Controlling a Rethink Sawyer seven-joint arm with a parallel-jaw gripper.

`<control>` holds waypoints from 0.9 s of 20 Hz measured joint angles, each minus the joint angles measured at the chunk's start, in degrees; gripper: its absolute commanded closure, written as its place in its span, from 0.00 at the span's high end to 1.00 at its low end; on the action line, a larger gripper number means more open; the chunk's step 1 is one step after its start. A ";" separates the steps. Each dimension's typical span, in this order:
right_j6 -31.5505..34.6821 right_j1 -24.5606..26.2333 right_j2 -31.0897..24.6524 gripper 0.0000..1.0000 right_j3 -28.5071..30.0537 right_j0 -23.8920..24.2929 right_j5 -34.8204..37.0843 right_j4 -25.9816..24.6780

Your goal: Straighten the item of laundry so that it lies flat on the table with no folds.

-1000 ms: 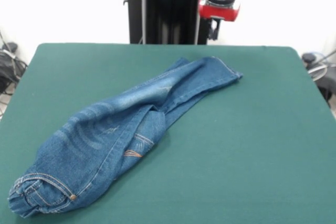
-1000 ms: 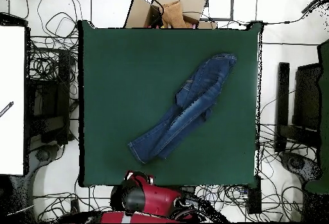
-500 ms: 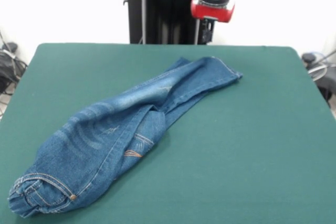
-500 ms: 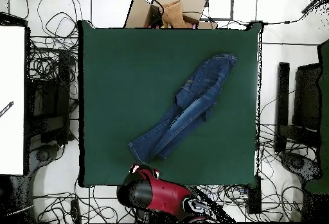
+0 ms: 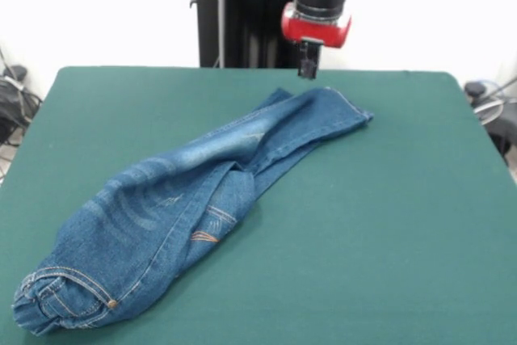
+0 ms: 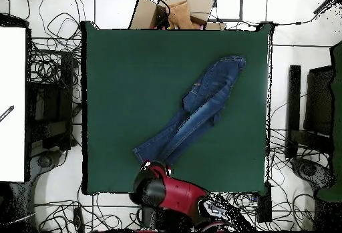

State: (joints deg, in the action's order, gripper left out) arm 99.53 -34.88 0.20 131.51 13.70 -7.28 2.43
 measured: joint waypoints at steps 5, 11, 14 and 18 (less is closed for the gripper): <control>0.00 0.86 -0.02 0.00 -2.84 2.06 0.00 -0.01; 0.00 1.53 -0.70 0.00 -5.14 5.96 0.01 -0.40; 0.00 1.51 -1.22 0.00 -5.59 7.31 0.01 -0.71; 0.00 1.49 -1.86 0.00 -5.95 9.54 0.01 -1.05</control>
State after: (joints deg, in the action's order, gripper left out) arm 99.53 -33.40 -1.66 125.56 23.24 -7.27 1.38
